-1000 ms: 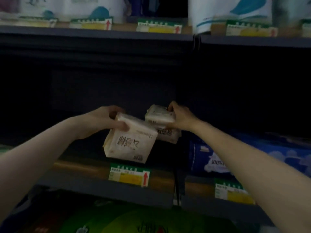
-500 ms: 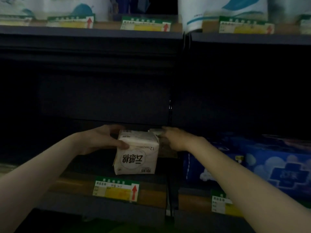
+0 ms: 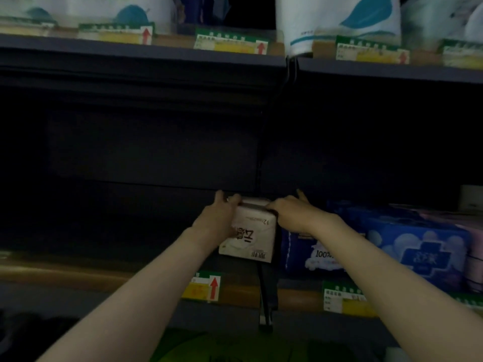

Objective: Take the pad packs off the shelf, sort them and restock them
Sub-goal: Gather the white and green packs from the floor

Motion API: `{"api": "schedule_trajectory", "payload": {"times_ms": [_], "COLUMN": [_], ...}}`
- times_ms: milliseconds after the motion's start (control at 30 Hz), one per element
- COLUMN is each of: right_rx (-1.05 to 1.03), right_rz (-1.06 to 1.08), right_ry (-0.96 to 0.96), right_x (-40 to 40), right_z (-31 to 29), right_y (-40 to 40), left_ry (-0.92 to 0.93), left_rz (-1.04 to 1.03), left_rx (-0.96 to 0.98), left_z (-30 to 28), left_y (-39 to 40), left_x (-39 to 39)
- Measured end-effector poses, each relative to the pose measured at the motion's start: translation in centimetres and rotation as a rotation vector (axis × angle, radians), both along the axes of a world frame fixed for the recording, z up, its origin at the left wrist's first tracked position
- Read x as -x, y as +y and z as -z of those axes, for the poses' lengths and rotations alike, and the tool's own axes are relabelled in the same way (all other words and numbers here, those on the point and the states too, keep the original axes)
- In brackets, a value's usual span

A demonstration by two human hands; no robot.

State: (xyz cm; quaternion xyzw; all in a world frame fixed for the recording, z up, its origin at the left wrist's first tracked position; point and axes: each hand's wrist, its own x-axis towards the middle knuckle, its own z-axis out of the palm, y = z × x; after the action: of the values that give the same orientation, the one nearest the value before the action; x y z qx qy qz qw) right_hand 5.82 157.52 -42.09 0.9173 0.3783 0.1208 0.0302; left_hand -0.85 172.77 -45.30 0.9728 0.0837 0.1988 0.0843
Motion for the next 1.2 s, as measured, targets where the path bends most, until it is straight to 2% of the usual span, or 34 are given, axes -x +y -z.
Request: {"api": "schedule_trajectory", "payload": {"times_ms": [200, 300, 367, 467, 567, 633, 700, 767, 867, 967, 1067, 1200], "right_rx": [-0.216, -0.315, -0.374, -0.410, -0.415, -0.369, -0.230, -0.106, -0.038, 0.104, 0.382, 0.574], "right_rz": [-0.030, -0.086, -0.097, 0.017, 0.167, 0.301, 0.454, 0.561, 0.651, 0.679, 0.635, 0.623], "right_ry": [-0.035, -0.074, -0.109, -0.179, -0.188, -0.120, 0.045, 0.245, 0.403, 0.467, 0.517, 0.701], "right_x": [0.9, 1.7, 2.3, 4.7, 7.8, 9.5, 10.3, 10.7, 11.3, 12.3, 14.2, 16.8], "right_z": [0.2, 0.1, 0.1, 0.6, 2.7, 5.5, 9.5, 14.5, 22.1, 29.4, 36.7, 45.3], "right_y": [-1.5, -4.3, -7.4, -13.5, -20.7, -25.4, -30.5, -35.0, -40.3, -45.5, -50.4, -55.3], "left_ry": [0.018, -0.034, -0.250, -0.559, -0.637, -0.568, -0.401, -0.209, -0.016, 0.156, 0.280, 0.419], "left_rz": [-0.248, -0.256, -0.162, 0.153, 0.469, 0.614, 0.713, 0.761, 0.789, 0.774, 0.766, 0.801], "left_rx": [-0.071, -0.062, -0.063, -0.021, -0.065, -0.103, -0.107, -0.112, -0.143, -0.213, -0.274, -0.300], "left_z": [1.1, 0.2, -0.1, 1.1, 4.3, 7.6, 11.4, 15.6, 20.9, 25.7, 31.5, 38.8], "left_y": [-1.7, -3.1, -5.7, -11.5, -18.4, -22.6, -26.5, -29.7, -33.7, -37.7, -42.1, -47.0], "left_x": [-1.0, 0.6, 1.9, 3.6, 4.4, 5.0, 5.9, 6.2, 6.0, 5.4, 5.3, 6.4]}}
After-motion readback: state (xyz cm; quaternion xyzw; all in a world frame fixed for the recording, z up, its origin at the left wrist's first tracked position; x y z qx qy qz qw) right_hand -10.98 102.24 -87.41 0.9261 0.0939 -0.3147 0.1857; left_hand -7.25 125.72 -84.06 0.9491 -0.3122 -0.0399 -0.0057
